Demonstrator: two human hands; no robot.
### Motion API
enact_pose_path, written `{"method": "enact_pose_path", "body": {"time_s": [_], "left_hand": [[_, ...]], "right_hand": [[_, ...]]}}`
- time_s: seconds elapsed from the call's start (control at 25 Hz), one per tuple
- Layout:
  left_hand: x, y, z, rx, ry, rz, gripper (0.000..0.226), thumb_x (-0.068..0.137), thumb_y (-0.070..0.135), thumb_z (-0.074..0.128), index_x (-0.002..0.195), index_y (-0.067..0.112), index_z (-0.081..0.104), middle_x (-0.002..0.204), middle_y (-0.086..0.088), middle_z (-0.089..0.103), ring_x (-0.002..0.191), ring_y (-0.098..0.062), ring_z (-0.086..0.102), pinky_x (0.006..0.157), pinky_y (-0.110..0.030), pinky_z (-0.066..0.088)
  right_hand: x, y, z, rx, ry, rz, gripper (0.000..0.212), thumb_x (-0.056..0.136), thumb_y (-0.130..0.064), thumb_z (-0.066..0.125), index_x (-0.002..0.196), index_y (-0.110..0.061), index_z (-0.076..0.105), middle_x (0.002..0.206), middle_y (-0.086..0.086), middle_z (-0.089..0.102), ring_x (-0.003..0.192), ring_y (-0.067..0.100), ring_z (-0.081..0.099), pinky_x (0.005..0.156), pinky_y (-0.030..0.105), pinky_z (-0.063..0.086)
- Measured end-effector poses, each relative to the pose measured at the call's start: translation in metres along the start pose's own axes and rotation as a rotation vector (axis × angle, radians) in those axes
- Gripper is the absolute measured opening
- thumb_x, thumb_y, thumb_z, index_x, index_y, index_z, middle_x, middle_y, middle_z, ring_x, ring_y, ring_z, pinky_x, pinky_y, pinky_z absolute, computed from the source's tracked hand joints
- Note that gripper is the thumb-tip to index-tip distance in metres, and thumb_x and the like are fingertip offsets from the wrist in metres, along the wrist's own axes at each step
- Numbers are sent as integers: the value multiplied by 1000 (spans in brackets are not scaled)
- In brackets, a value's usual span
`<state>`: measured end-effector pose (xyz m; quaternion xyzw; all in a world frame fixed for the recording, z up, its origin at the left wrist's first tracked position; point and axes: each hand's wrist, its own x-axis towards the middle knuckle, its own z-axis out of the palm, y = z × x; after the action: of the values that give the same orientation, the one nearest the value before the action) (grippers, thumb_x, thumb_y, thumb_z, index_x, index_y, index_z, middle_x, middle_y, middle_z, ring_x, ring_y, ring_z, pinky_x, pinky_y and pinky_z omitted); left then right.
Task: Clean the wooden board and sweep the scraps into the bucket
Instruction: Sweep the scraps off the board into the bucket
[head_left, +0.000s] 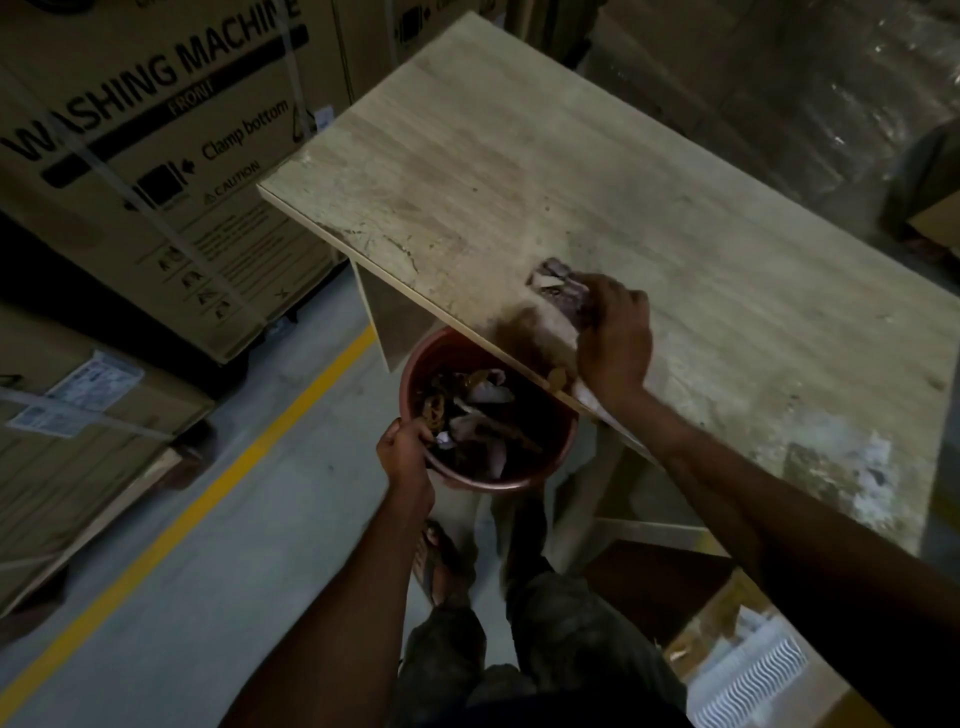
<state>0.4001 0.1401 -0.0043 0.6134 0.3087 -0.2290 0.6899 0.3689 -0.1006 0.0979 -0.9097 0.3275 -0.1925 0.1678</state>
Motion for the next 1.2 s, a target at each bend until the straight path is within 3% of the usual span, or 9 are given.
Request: {"method": "enact_pose_path", "body": {"time_s": [0.12,0.36,0.52,0.64,0.72,0.84,0.96,1.08,1.2], "left_hand": [[-9,-11,6,35,-23,-28,21,74,-12,50,62,4,48,60,-8,46,61,-23,45,61,-31,38],[-24,-22,18,2,-59,-21,28,71,-15,50,58,8,41,54,-3,39,56,-20,40,57,-28,33],[-23,-18,17,-8,-30,10,30,71,-17,47,53,8,44,47,4,48,52,-15,48,57,-27,37],[-14,-12,15,-71,-6,52,45,72,-18,43,41,14,51,46,5,52,47,-12,51,60,-31,37],[-4,-13,13,-93,19,57,49,71,-17,43,38,18,54,49,6,56,52,-14,54,63,-33,39],[9,-3,9,-106,40,57,49,71,-16,43,38,18,55,50,7,57,56,-18,54,66,-33,39],[29,7,8,-103,33,46,50,74,-18,42,40,17,53,47,8,54,47,-11,51,60,-31,35],[48,20,6,-88,-5,20,46,74,-17,43,43,15,52,48,6,53,47,-12,50,60,-31,36],[65,33,3,-54,-34,29,51,74,-16,44,39,19,51,49,7,52,48,-12,50,56,-27,37]], "right_hand": [[-17,42,7,-50,-241,170,42,93,-11,56,132,-25,62,123,8,70,109,36,60,82,39,50],[-102,4,40,59,-317,-169,58,82,0,65,134,-26,60,133,-4,65,110,27,56,84,38,48],[-57,18,11,217,-7,140,50,87,-1,60,131,-25,61,123,0,64,112,22,55,81,28,40],[-3,56,0,62,124,309,36,92,-14,50,126,-9,62,124,14,65,116,35,53,86,38,40],[10,77,22,-7,1,271,48,95,-32,40,131,-5,57,134,18,61,124,41,54,100,43,44],[29,92,61,-96,-65,164,57,99,-42,33,144,-12,51,157,18,43,145,46,37,121,54,30],[96,88,83,-224,-68,142,59,100,-44,35,149,-16,51,159,25,39,139,55,40,116,60,33],[147,66,106,-278,-260,68,56,99,-44,41,154,-33,43,168,17,23,137,52,38,116,55,29],[128,21,129,-236,-197,-100,54,94,-46,42,145,-35,55,163,12,37,120,49,51,104,54,37]]}}
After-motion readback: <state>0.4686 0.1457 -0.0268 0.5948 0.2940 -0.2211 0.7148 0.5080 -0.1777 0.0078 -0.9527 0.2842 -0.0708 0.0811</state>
